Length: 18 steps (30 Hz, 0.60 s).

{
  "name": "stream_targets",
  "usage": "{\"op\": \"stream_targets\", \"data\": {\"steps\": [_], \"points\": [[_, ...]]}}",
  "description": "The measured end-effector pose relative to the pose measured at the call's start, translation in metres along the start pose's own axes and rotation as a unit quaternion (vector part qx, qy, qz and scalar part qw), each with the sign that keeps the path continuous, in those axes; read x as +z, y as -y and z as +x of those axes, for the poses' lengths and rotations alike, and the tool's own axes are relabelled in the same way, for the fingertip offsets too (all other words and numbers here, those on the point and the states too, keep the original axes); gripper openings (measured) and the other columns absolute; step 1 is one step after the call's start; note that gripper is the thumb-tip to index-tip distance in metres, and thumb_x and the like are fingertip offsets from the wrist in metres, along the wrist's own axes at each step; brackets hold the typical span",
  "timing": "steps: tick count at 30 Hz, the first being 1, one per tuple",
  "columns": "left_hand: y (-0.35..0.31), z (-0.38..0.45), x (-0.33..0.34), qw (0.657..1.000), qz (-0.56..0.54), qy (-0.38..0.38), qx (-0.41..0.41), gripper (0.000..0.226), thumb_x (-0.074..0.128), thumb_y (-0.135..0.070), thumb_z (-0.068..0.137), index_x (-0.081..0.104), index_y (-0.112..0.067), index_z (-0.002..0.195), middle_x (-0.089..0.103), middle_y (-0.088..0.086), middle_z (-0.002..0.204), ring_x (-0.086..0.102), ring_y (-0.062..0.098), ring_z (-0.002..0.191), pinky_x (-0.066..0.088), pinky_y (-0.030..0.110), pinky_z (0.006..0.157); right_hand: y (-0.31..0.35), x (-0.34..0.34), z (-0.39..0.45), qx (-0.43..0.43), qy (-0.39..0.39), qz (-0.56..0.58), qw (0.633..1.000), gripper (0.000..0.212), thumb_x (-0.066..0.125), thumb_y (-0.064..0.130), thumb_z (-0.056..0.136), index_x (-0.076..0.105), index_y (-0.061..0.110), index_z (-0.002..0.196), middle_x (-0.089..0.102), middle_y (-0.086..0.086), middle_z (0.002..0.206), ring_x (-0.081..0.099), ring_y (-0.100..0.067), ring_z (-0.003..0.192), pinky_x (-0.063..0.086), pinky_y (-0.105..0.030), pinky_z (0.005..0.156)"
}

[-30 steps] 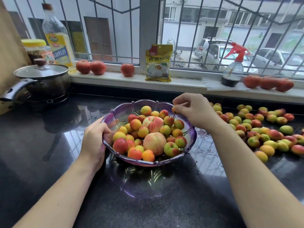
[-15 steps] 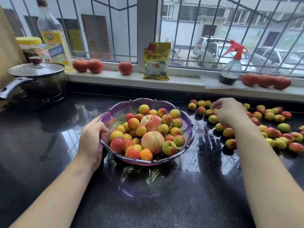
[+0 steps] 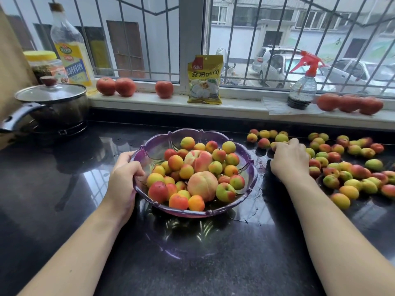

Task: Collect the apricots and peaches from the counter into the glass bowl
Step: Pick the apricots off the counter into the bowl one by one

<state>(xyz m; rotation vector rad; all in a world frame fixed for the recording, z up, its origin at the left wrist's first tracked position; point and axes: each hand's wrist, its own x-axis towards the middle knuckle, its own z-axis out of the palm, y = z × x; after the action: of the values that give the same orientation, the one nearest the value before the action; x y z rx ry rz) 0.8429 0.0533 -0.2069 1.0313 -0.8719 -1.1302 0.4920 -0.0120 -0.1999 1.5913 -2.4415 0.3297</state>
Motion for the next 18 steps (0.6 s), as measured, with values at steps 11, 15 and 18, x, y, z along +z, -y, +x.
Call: {"op": "stream_targets", "data": {"steps": [11,15,18], "points": [[-0.013,-0.004,0.005,0.997,-0.061,-0.039,-0.021,0.025,0.042,-0.013,0.105,0.066,-0.009,0.109,0.076,0.005,0.086,0.073,0.025,0.091,0.056,0.038,0.085,0.054,-0.107,-0.031,-0.194,0.108,0.424,0.878,0.027,0.075,0.038,0.090,0.067,0.025,0.112,0.072,0.008,0.100,0.069,-0.010,0.087,0.059,-0.032,0.071],[-0.019,-0.015,0.013,0.982,-0.134,0.032,-0.129,0.047,0.037,-0.003,0.103,0.057,-0.012,0.144,0.072,0.018,0.133,0.069,0.037,0.124,0.053,0.051,0.105,0.097,-0.111,-0.070,-0.346,0.129,0.315,0.874,0.026,0.070,0.028,0.094,0.064,0.030,0.120,0.066,0.012,0.111,0.063,-0.003,0.099,0.056,-0.025,0.086],[-0.018,-0.014,0.012,0.981,-0.138,0.016,-0.137,0.056,0.031,0.003,0.099,0.054,-0.009,0.149,0.066,0.023,0.141,0.065,0.041,0.128,0.050,0.054,0.108,0.118,-0.099,-0.088,-0.387,0.129,0.283,0.868,0.030,0.064,0.022,0.098,0.061,0.029,0.127,0.064,0.008,0.125,0.060,-0.010,0.111,0.054,-0.030,0.093]]}}
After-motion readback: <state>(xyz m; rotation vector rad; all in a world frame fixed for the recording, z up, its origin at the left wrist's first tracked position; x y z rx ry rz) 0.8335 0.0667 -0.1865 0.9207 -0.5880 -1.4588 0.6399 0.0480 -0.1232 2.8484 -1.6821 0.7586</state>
